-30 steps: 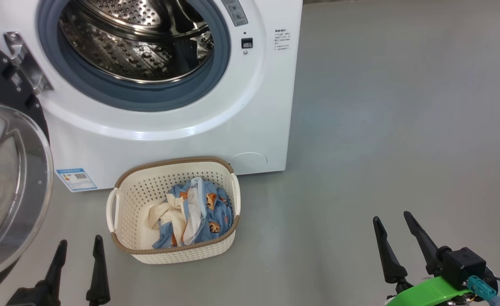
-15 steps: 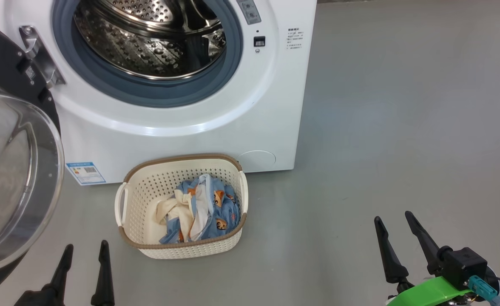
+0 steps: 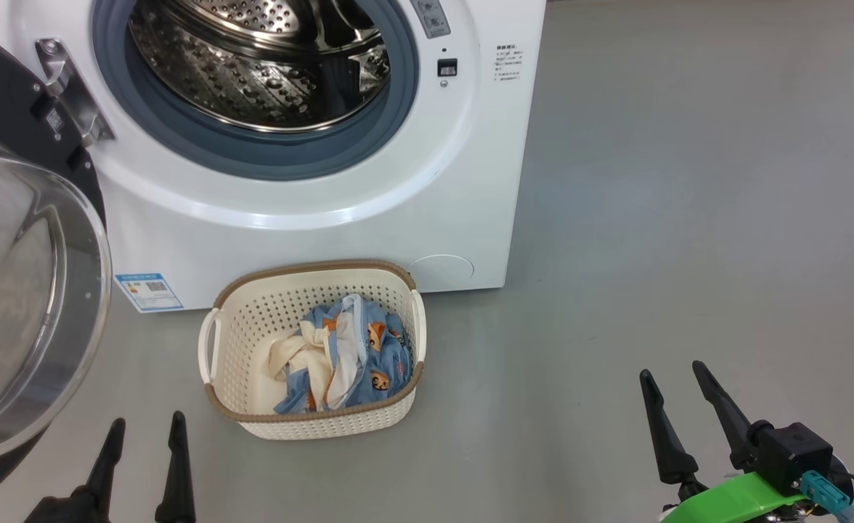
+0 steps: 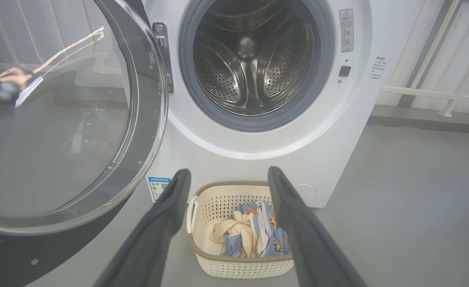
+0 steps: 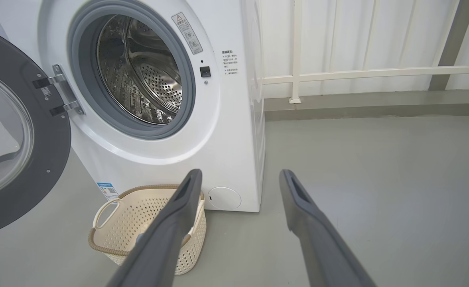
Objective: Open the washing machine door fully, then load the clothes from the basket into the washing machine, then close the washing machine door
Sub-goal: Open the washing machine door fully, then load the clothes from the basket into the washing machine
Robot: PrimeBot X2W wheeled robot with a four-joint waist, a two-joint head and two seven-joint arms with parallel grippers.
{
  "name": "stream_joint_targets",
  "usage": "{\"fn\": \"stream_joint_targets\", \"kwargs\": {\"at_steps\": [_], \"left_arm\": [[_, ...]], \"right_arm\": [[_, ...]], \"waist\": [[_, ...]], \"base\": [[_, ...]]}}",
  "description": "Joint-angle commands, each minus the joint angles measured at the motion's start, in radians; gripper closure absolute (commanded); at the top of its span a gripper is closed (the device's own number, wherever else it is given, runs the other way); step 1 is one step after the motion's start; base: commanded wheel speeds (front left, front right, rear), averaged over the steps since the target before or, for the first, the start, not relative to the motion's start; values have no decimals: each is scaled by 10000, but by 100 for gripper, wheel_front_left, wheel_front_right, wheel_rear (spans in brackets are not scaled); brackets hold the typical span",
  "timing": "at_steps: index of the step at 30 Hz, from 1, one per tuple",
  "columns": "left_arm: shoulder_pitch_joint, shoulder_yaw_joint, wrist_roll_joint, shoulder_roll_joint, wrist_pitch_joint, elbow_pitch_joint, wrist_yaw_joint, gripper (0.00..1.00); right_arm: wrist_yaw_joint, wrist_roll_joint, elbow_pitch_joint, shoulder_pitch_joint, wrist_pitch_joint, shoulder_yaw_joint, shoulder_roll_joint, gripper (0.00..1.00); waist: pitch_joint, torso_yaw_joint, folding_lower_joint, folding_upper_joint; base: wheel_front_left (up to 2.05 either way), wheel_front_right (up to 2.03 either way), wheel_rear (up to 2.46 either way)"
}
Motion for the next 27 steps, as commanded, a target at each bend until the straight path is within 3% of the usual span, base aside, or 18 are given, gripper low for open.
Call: {"fn": "stream_joint_targets", "kwargs": {"at_steps": [1,11,27], "left_arm": [[-314,330,10,167,-55,-176,-15,0],[-416,233,-100,229,-55,-217,-15,0],[-563,650,23,174,-55,-366,-15,0]], "right_arm": [[16,-14,-228,-181,-49,223,-24,0],[16,36,-182,-224,-49,204,-24,0],[16,140,-104,-279,-49,234,-24,0]], "waist": [[16,6,0,0],[129,71,0,0],[233,105,0,0]], "base": [[0,0,0],[42,-17,-25],[172,-135,-37]]}}
